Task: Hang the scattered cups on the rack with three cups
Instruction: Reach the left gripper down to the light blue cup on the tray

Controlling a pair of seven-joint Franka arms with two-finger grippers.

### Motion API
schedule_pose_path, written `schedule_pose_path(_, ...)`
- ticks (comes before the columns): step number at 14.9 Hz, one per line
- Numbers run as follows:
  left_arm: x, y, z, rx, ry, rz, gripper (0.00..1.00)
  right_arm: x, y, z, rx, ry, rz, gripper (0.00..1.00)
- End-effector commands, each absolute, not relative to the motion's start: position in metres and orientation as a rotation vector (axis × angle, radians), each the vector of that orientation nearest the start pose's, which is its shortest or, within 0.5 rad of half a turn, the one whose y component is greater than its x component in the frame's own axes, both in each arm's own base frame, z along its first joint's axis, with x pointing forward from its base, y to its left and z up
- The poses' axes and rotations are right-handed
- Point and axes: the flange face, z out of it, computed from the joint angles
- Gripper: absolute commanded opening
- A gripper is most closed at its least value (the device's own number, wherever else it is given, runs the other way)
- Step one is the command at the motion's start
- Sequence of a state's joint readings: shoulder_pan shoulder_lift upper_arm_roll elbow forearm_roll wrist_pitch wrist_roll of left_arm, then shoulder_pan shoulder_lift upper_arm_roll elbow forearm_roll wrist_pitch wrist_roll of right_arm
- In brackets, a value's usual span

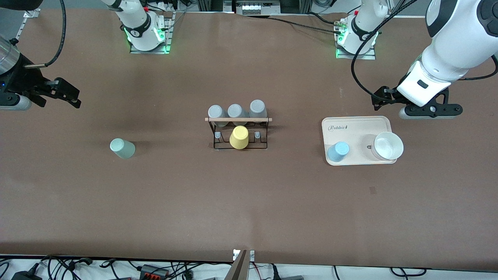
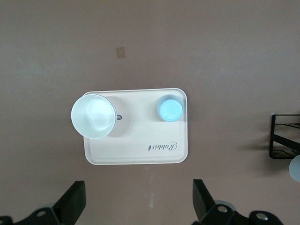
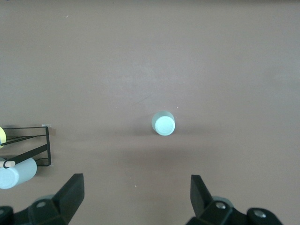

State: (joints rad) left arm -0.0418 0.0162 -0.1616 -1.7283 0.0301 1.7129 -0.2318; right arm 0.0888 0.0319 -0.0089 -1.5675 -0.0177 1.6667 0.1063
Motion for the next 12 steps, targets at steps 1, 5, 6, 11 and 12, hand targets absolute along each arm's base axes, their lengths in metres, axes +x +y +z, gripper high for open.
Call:
schedule_pose_path(1,0.548,-0.112,0.556,-3.122,-0.025,0.021,1.00,0.573,0.046,0.624,-3.137,0.041,-0.099,1.00)
schedule_pose_path(5,0.549,-0.116,0.553,-3.122,-0.022,0.028,1.00,0.573,0.043,0.624,-3.140,0.038,-0.102,1.00)
schedule_pose_path(6,0.550,-0.119,0.553,-3.123,-0.018,0.028,1.00,0.573,0.044,0.624,-3.143,0.031,-0.105,1.00)
schedule_pose_path(11,0.589,-0.125,0.476,-3.116,0.010,0.182,1.00,0.573,0.043,0.624,-3.142,0.033,-0.104,1.00)
schedule_pose_path(12,0.597,-0.128,0.457,-3.116,0.017,0.180,1.00,0.573,0.044,0.624,-3.142,0.031,-0.104,1.00)
